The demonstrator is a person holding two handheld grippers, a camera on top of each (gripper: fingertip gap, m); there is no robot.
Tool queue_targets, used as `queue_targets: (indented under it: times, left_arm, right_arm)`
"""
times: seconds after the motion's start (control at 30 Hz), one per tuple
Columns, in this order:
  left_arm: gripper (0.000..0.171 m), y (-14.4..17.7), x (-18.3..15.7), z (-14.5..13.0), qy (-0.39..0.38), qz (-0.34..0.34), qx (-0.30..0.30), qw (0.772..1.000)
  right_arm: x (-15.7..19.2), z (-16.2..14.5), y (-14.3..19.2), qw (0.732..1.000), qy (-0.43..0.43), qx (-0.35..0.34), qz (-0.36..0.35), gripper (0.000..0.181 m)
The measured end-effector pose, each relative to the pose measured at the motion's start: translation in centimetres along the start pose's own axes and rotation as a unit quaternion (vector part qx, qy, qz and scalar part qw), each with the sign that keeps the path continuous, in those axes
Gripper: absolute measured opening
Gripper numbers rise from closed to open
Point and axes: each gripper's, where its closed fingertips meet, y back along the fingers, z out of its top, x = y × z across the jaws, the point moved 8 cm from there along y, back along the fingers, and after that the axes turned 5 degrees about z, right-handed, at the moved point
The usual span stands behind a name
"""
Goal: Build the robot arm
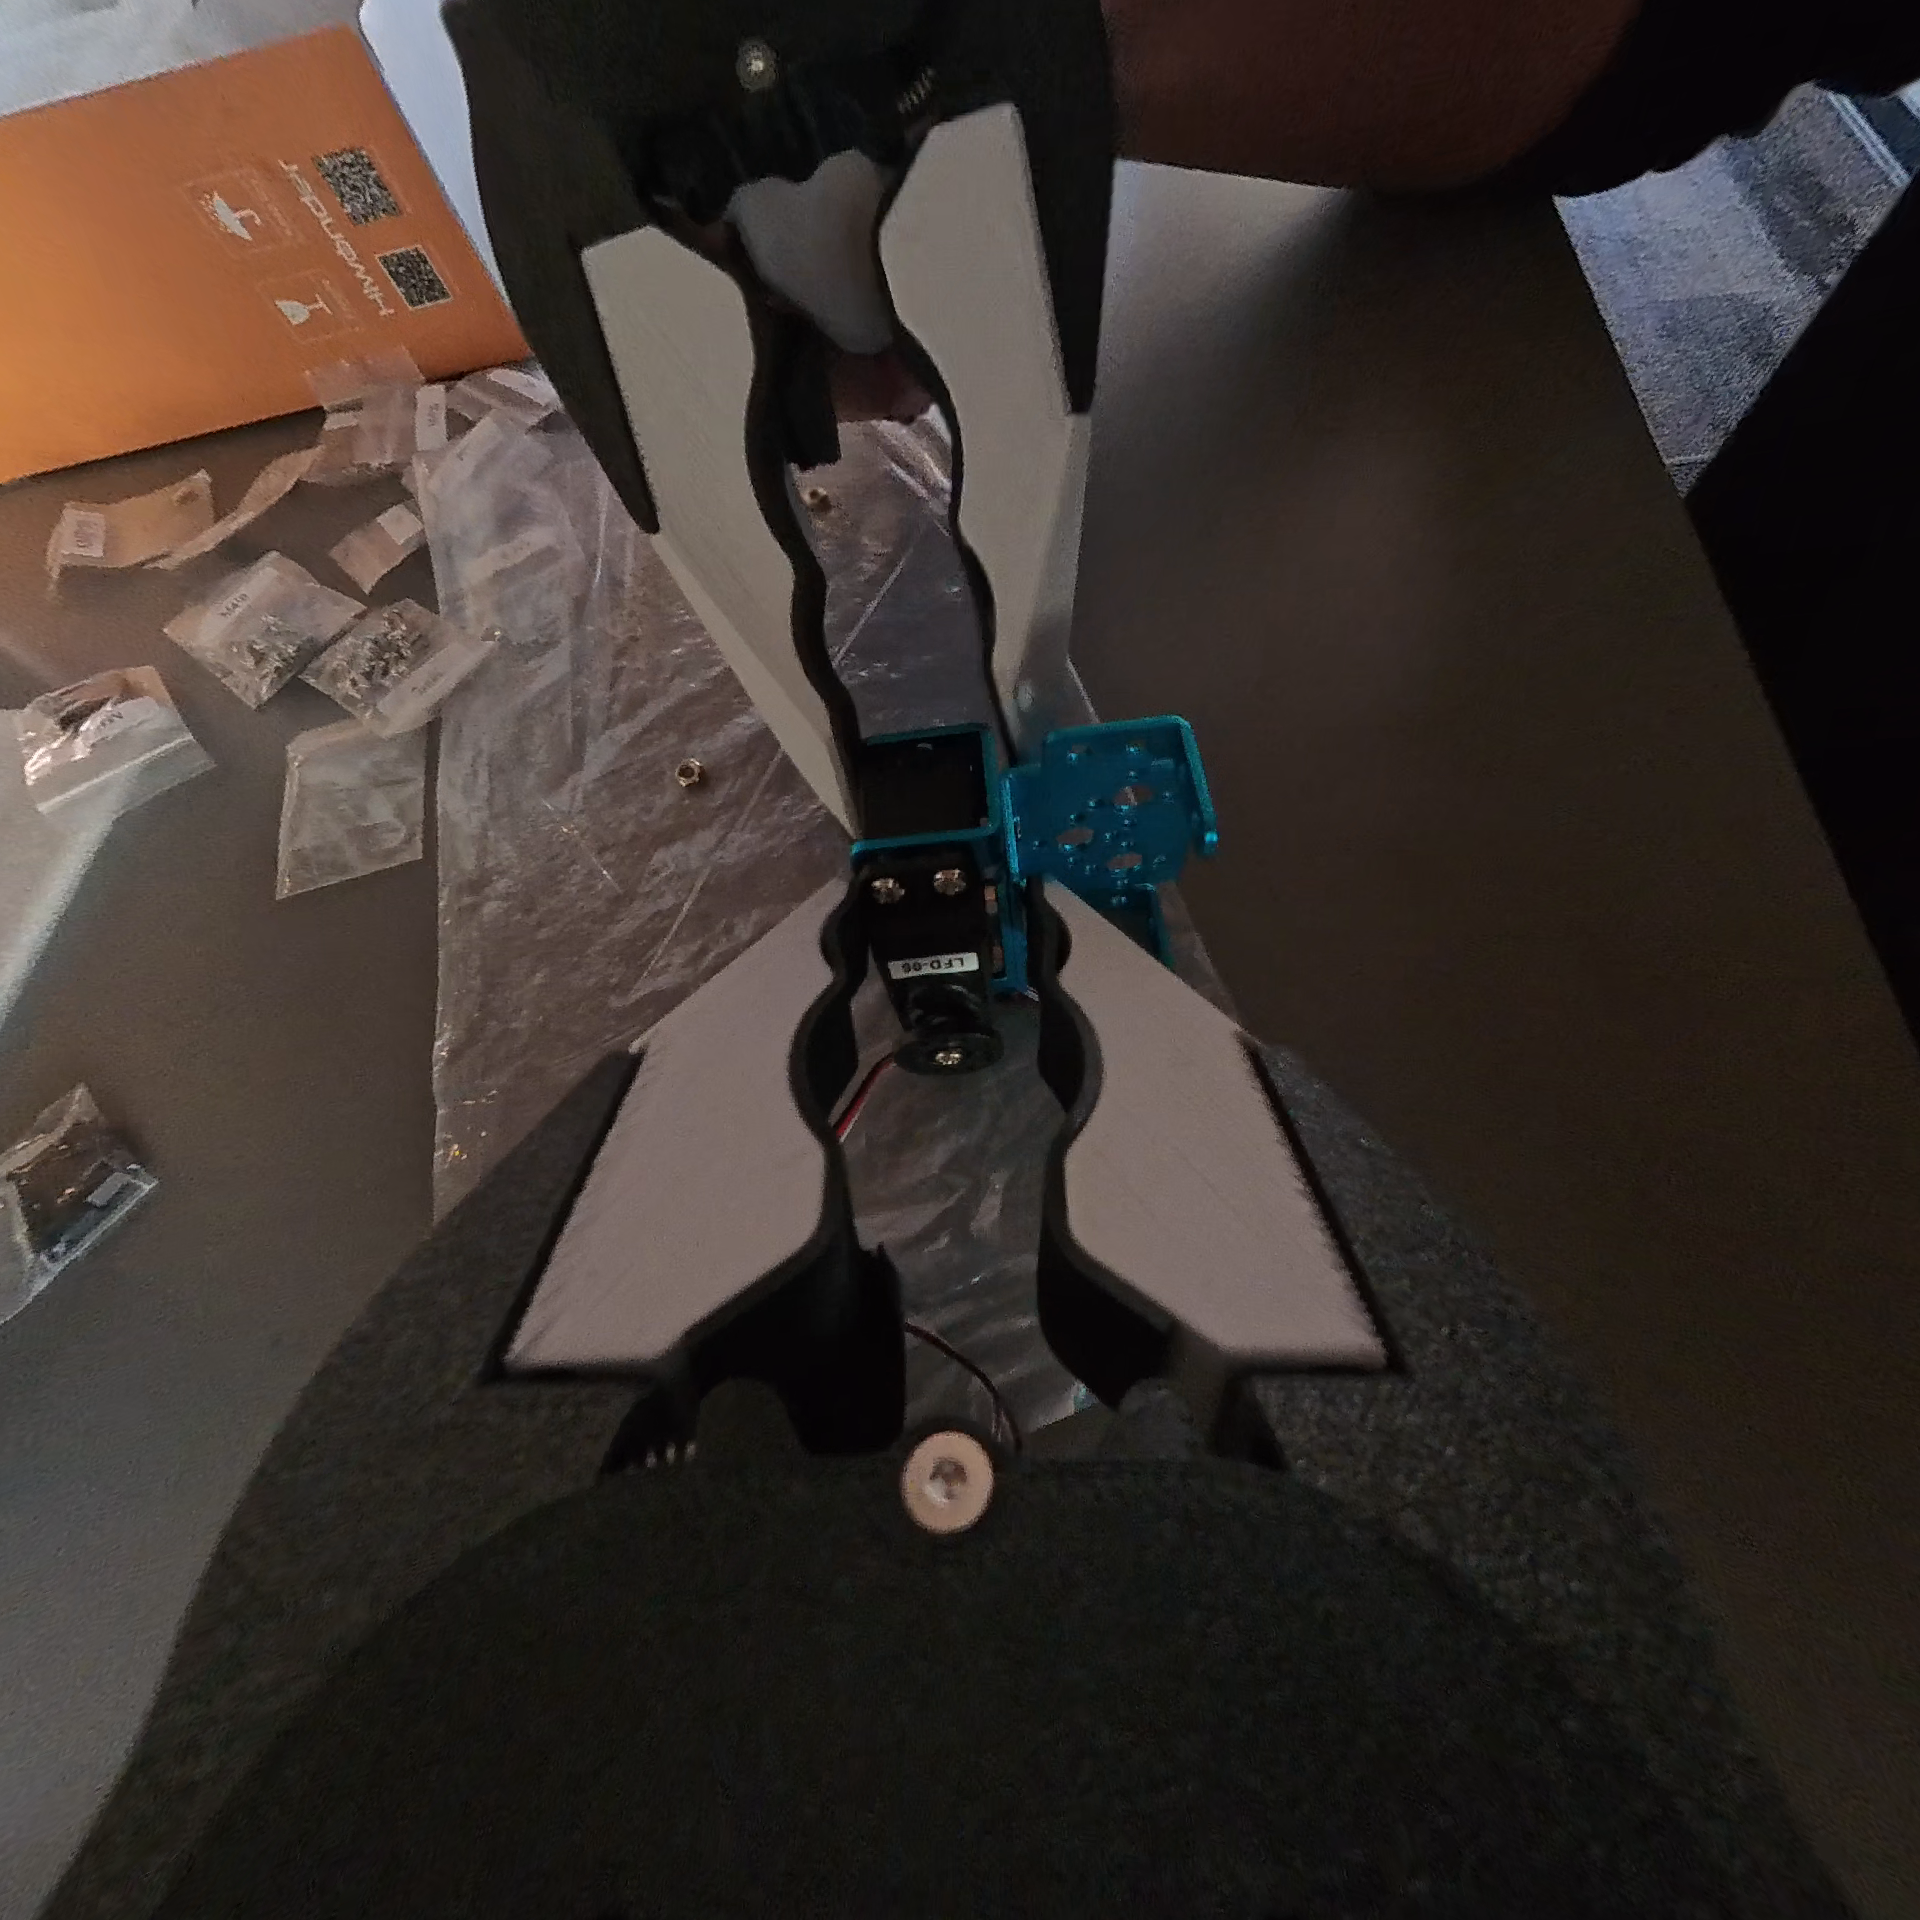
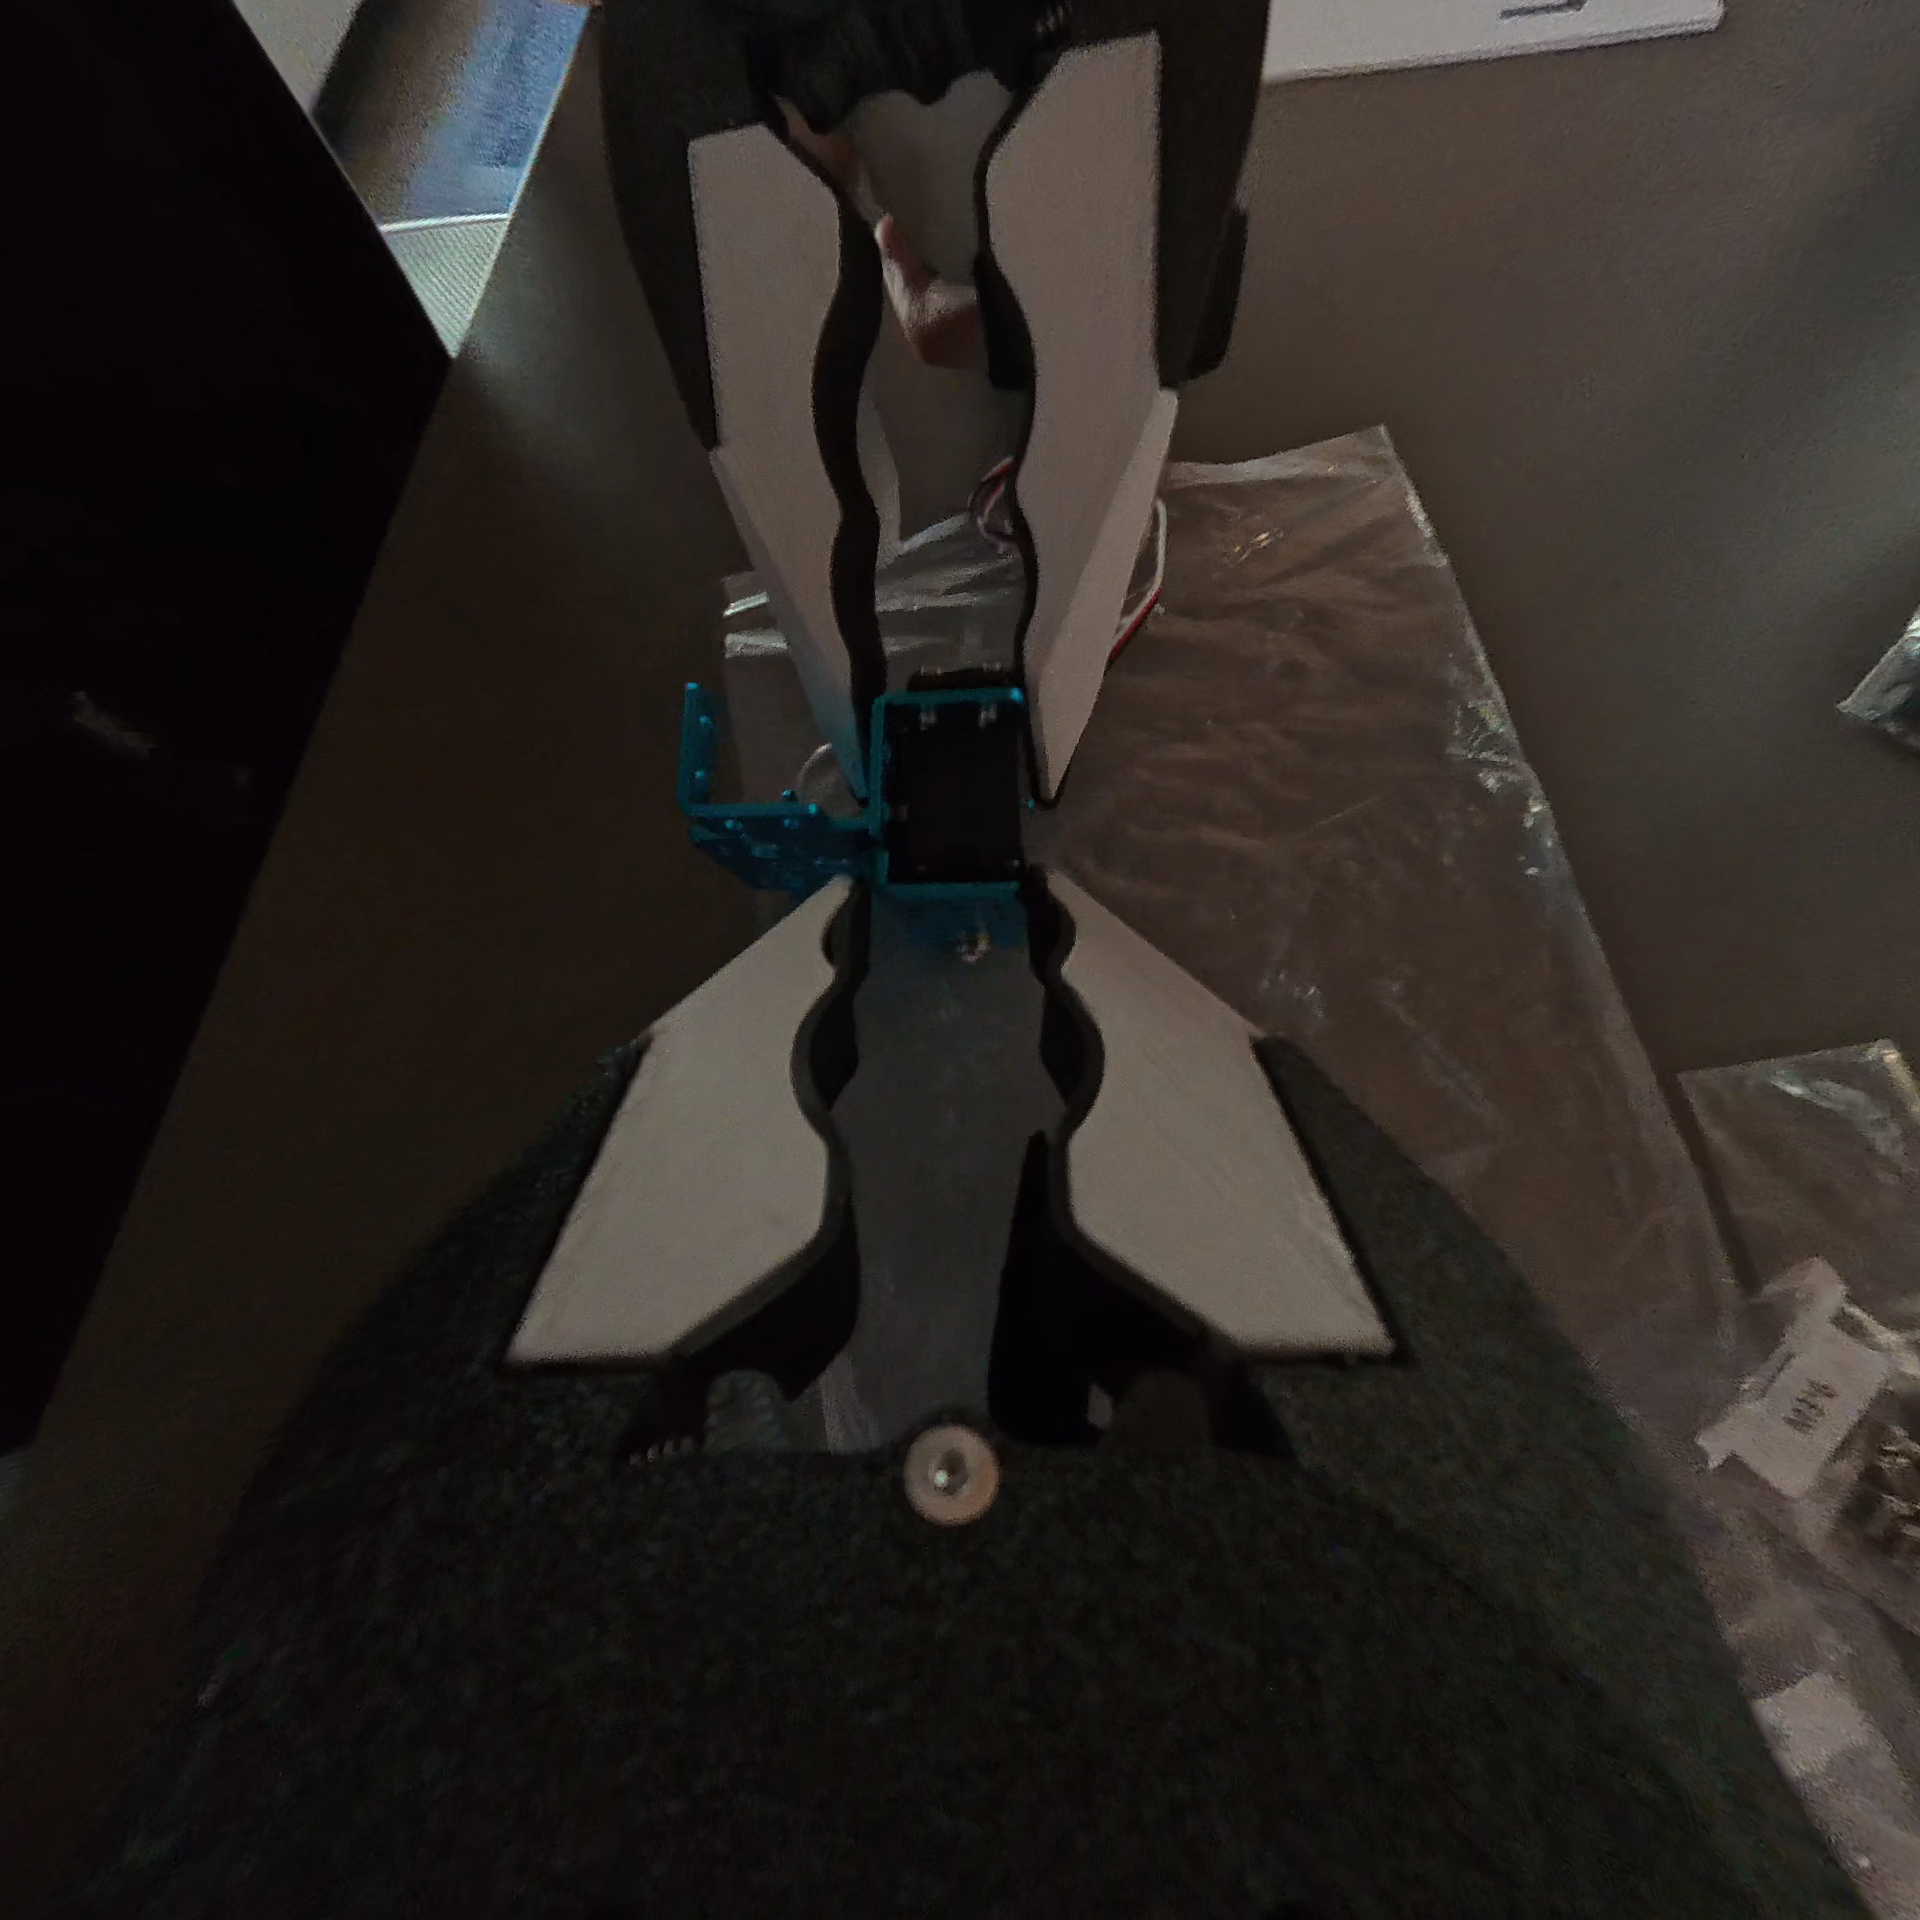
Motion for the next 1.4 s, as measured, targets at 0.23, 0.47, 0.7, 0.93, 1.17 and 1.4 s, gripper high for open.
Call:
queue_targets:
  times: [0.23,0.47,0.7,0.93,1.17,1.4]
  left_arm:
    - [0.030,0.1,0.2,-0.3,0.003,-0.002,0.010,1.000]
    - [0.029,0.2,0.2,-0.3,-0.005,-0.002,0.012,1.000]
    - [0.028,0.6,0.2,-0.8,-0.037,-0.012,0.009,0.999]
    - [0.028,0.9,0.6,-1.1,-0.021,-0.033,0.010,0.999]
    - [0.027,0.9,0.8,-1.2,-0.009,-0.040,0.012,0.999]
    - [0.028,0.9,0.7,-1.2,-0.006,-0.038,0.014,0.999]
  right_arm:
    - [-3.9,-1.7,5.1,0.990,-0.115,0.000,-0.082,0.037]
    - [-5.3,-1.0,2.7,0.966,-0.038,0.231,-0.112,0.017]
    - [-6.0,-0.8,1.1,0.959,-0.029,0.274,-0.069,0.016]
    - [-6.3,-1.0,1.3,0.968,-0.032,0.244,-0.054,0.007]
    - [-2.1,4.1,2.2,0.999,-0.005,-0.014,0.039,0.006]
    - [-0.5,3.8,-0.3,0.999,0.029,-0.008,-0.014,0.006]
